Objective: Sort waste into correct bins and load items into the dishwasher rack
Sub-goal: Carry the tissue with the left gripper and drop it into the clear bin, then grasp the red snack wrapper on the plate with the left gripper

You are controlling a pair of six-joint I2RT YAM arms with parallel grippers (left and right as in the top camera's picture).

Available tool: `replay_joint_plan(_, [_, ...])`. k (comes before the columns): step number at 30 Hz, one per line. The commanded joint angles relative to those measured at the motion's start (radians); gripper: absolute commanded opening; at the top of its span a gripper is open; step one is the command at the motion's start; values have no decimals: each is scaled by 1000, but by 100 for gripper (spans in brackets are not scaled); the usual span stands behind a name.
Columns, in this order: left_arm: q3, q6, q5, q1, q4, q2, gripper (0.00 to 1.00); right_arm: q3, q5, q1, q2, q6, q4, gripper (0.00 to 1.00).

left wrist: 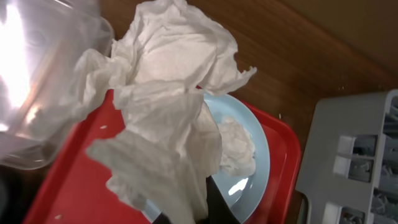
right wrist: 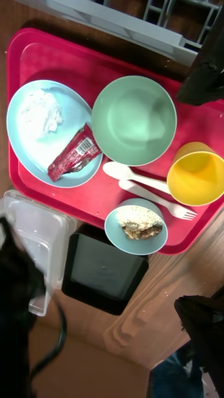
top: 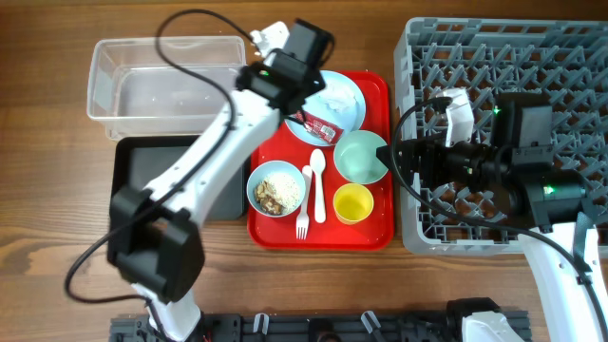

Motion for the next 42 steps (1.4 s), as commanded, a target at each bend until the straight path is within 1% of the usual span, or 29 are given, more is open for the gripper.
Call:
replay_joint_plan(1, [5, 8, -11, 77, -65, -66, 4, 23, 8, -2, 8, 10, -1, 100])
replay_joint_plan(2, [5, 4, -10, 129, -103, -81, 4, 23, 8, -2, 8, 10, -1, 100])
replay_joint_plan(5, [4, -28, -11, 214, -158, -82, 4, 23, 8, -2, 8, 10, -1, 100])
replay_joint_plan(7, [3, -56, -9, 283, -181, -66, 4, 23, 8, -2, 8, 10, -1, 100])
replay_joint_plan(9, [2, -57, -9, 336, -180, -42, 4, 23, 8, -2, 8, 10, -1, 100])
replay_joint_plan(11, [1, -59, 6, 377, -175, -11, 12, 23, 8, -2, 8, 10, -1, 100])
replay_joint_plan(12, [1, -59, 21, 394, -172, 4, 21, 23, 8, -2, 8, 10, -1, 100])
replay_joint_plan(13, [1, -59, 37, 405, -171, 14, 38, 23, 8, -2, 8, 10, -1, 100])
replay_joint_plan(14, [1, -59, 56, 417, -172, 24, 58, 23, 9, -2, 8, 10, 0, 100])
replay_joint_plan(15, [1, -58, 77, 428, -172, 31, 73, 23, 9, -2, 8, 10, 0, 100])
replay_joint_plan(16, [1, -58, 87, 433, -172, 32, 82, 23, 8, -2, 8, 10, 0, 100])
replay_joint_plan(17, [1, -54, 97, 437, -172, 32, 86, 23, 8, -2, 8, 10, 0, 100])
replay_joint_plan(18, [2, -47, 103, 438, -164, 32, 94, 23, 9, -2, 8, 10, 0, 100])
replay_joint_plan(19, [4, -43, 105, 438, -159, 29, 96, 23, 8, -2, 8, 10, 0, 100])
replay_joint_plan(21, [8, -25, 118, 432, -150, 26, 98, 23, 8, -2, 8, 10, -1, 100])
replay_joint_plan(23, [12, 34, 161, 421, -135, 21, 97, 23, 8, -2, 8, 10, -1, 100])
replay_joint_plan(25, [12, 75, 216, 400, -120, 11, 89, 23, 8, -2, 8, 10, 0, 100])
replay_joint_plan(26, [12, 82, 236, 389, -114, 6, 86, 23, 8, -2, 8, 10, 0, 100])
replay_joint_plan(28, [12, 82, 276, 345, -101, 2, 86, 23, 9, -2, 8, 10, 0, 100])
replay_joint_plan(32, [9, 79, 267, 227, -100, 10, 84, 23, 9, -2, 8, 9, 0, 100])
replay_joint_plan(34, [6, 64, 248, 172, -95, 21, 84, 23, 9, -2, 8, 10, -1, 100])
replay_joint_plan(38, [5, -39, 151, 63, -84, 73, 84, 23, 8, -2, 8, 10, -3, 100])
replay_joint_plan(40, [5, -77, 143, 24, -57, 115, 84, 23, 8, -2, 8, 10, -8, 100])
replay_joint_plan(42, [5, -83, 143, -4, -21, 156, 82, 23, 8, -2, 8, 10, -9, 100])
